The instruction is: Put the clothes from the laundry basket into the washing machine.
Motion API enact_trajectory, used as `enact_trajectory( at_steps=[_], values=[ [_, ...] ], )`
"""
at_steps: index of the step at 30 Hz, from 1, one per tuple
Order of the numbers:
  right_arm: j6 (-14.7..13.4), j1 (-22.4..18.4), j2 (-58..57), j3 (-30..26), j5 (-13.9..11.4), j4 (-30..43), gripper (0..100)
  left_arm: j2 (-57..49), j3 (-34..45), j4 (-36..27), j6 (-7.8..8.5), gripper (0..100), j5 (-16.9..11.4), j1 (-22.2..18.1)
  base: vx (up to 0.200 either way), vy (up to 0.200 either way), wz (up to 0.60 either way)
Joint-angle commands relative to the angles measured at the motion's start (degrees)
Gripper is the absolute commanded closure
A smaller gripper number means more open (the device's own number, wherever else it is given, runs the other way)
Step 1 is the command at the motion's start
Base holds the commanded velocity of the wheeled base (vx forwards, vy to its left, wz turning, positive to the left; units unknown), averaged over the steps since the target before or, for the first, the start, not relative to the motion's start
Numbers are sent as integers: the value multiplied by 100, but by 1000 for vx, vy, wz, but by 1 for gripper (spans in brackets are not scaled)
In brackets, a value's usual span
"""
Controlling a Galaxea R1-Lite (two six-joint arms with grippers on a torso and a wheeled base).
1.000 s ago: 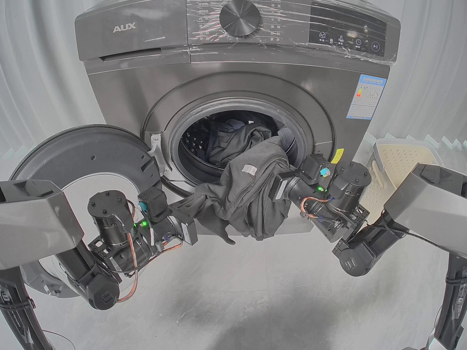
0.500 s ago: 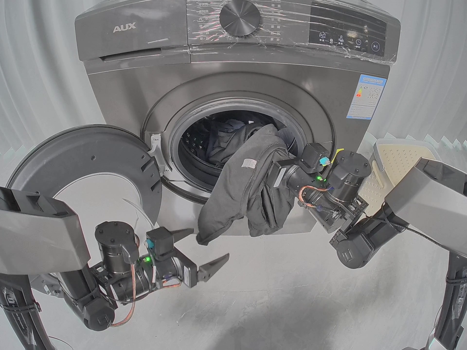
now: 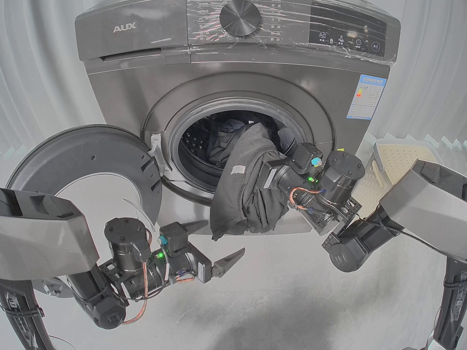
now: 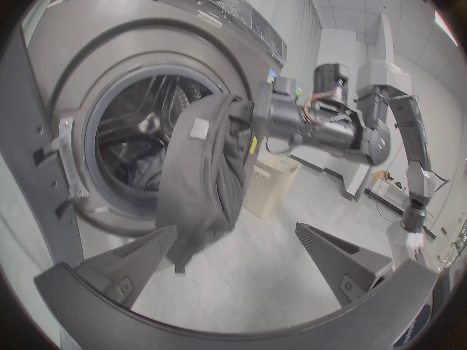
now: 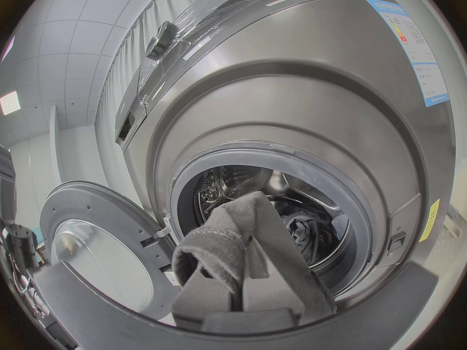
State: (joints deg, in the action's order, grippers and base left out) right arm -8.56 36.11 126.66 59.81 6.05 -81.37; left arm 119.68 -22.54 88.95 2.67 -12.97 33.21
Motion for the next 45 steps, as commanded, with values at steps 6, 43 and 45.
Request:
enact_trajectory(
  at_steps=[6,43,45],
  values=[
    [-23,195,-1,5,11,7,100,645,-1385,-1,-47,0,357,19,0,0,0],
    [-120,388,-1,13,222,78,100,2139,-4118,-19,-390,100,1192,28,0,0,0],
    [-129,362,-10,-39,222,69,100,2121,-4109,-10,-443,100,1200,2,0,0,0]
  ],
)
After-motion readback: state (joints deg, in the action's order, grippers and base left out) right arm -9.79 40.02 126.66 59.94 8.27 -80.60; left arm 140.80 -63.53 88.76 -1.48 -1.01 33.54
